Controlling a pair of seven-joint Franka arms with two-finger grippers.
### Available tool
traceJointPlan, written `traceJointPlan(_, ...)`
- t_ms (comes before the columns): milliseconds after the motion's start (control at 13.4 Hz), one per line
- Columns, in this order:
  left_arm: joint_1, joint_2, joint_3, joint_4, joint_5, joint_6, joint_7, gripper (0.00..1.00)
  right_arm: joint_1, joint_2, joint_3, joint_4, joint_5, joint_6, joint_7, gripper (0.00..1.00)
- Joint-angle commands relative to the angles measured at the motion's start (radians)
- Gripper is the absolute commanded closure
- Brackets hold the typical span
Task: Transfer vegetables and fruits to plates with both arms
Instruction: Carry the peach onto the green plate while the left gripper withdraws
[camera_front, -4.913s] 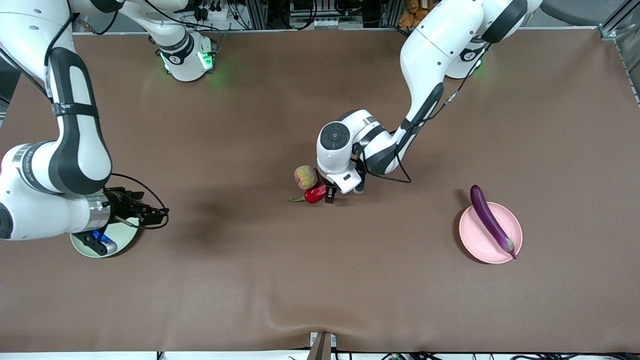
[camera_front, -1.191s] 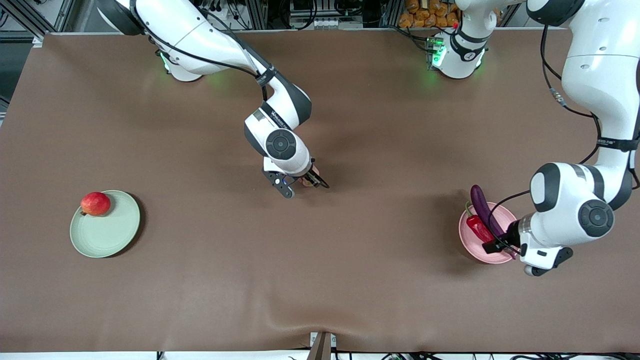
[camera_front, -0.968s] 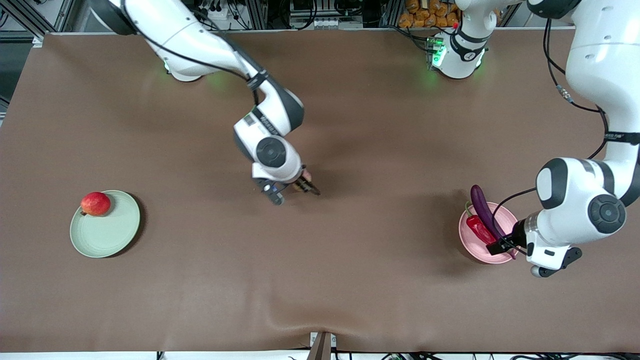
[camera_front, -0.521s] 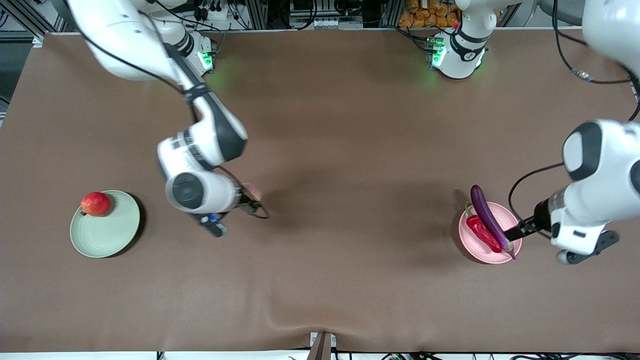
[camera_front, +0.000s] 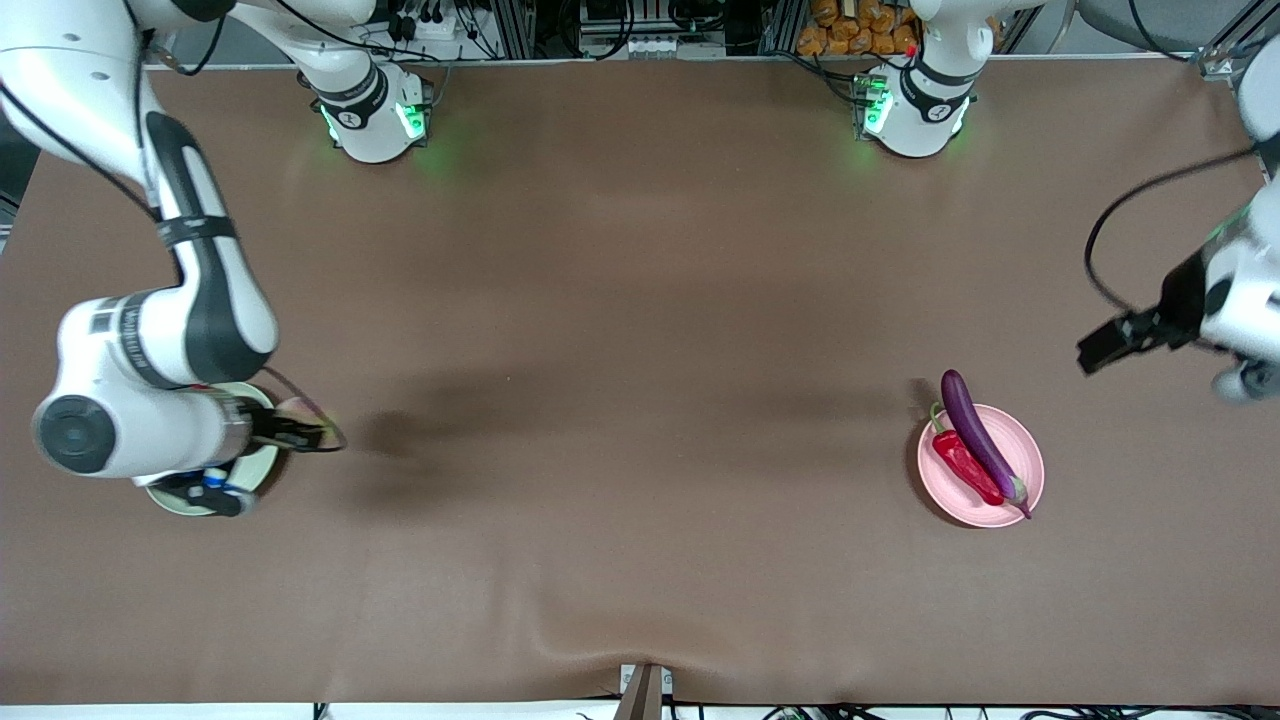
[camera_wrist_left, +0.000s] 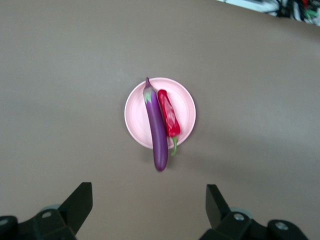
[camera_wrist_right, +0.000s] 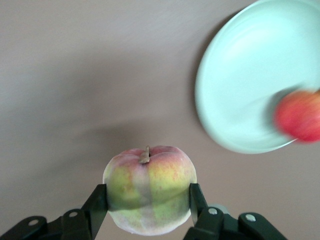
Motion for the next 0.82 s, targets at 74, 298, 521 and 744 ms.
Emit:
traceJointPlan(74, -0.012, -0.119, 0.05, -0.073, -0.068, -0.052, 0.126, 0.0, -0.084, 0.009, 0.008, -0.011, -0.084, 0.061, -0.227, 1.0)
traceJointPlan(298, -0.19, -0.162, 0.267, -0.084, -0.13, -0.133, 0.221, 0.0, -0.133, 0.05, -0.02, -0.017, -0.086, 0.205, -0.364, 1.0)
traceJointPlan(521, -0.189, -0.186, 0.267, -0.102, -0.137, -0.136, 0.235, 0.0, -0.152, 0.106, -0.046, -0.023, -0.1, 0.309, -0.384, 1.0)
traceJointPlan(744, -0.189, -0.199, 0.256, -0.104, -0.135, -0.158, 0.234, 0.0, -0.152, 0.132, -0.046, -0.023, -0.087, 0.32, -0.372, 0.55)
